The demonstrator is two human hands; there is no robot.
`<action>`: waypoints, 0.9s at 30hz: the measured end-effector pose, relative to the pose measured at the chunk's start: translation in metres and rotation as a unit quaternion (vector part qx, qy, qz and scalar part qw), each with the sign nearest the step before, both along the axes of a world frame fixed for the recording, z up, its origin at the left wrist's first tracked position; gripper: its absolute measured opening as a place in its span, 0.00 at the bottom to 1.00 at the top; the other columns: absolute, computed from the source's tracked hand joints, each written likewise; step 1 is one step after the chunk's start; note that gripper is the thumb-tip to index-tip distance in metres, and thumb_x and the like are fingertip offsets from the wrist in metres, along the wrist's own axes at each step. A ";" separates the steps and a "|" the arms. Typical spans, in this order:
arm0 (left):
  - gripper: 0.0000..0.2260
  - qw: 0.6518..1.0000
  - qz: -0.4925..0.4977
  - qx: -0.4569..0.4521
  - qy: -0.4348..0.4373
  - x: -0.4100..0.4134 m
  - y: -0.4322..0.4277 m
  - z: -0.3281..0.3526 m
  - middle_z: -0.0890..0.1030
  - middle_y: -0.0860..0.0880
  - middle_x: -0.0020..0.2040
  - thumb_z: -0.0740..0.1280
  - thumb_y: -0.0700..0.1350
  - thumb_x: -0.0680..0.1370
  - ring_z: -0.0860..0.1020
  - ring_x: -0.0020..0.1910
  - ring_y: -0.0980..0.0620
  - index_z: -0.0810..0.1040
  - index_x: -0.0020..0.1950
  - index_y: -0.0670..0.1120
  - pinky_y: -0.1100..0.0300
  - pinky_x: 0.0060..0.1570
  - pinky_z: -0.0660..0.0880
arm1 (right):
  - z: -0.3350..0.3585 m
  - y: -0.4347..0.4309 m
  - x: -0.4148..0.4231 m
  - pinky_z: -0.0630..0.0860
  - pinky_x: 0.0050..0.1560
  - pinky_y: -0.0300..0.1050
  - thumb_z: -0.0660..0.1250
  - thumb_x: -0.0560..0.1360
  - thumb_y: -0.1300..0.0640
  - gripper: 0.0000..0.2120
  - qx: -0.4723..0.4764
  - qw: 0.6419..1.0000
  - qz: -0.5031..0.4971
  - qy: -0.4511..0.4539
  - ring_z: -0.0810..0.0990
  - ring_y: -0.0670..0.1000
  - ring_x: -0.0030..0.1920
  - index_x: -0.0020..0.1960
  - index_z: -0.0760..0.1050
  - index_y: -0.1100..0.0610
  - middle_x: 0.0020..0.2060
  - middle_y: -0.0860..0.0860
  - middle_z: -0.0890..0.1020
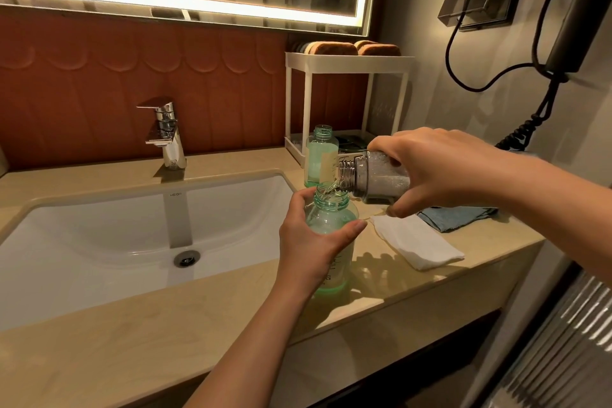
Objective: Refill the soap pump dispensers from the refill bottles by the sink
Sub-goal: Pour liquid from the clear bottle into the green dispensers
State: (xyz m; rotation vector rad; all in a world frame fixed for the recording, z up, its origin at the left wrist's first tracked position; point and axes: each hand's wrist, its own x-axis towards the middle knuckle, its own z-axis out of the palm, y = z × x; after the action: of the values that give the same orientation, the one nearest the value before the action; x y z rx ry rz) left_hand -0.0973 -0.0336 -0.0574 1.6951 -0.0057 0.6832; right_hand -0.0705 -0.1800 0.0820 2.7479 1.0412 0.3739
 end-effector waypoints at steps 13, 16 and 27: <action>0.30 1.000 0.006 -0.005 -0.005 0.000 0.000 0.000 0.78 0.50 0.55 0.79 0.48 0.62 0.77 0.53 0.53 0.70 0.59 0.49 0.61 0.53 0.76 | 0.002 0.001 0.000 0.79 0.44 0.47 0.74 0.64 0.42 0.31 -0.010 1.000 -0.008 0.003 0.76 0.50 0.47 0.61 0.67 0.50 0.49 0.49 0.78; 0.29 1.000 0.006 -0.010 -0.006 0.001 0.000 -0.001 0.78 0.50 0.54 0.79 0.47 0.62 0.78 0.52 0.53 0.70 0.59 0.49 0.59 0.53 0.76 | 0.003 0.001 0.000 0.79 0.44 0.49 0.74 0.63 0.41 0.31 -0.014 1.000 -0.009 0.000 0.76 0.51 0.47 0.60 0.67 0.50 0.49 0.49 0.78; 0.31 1.000 -0.003 -0.004 -0.004 0.001 0.002 -0.001 0.78 0.51 0.54 0.80 0.48 0.60 0.78 0.52 0.53 0.71 0.59 0.48 0.55 0.53 0.77 | 0.005 0.004 0.001 0.79 0.45 0.49 0.75 0.63 0.41 0.32 -0.029 1.000 -0.011 0.002 0.77 0.51 0.47 0.61 0.67 0.50 0.49 0.49 0.78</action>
State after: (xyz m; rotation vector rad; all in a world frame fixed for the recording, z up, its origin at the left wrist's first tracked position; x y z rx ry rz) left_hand -0.0960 -0.0313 -0.0583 1.6834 -0.0141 0.6847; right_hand -0.0696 -0.1764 0.0867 2.7073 1.0043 0.3294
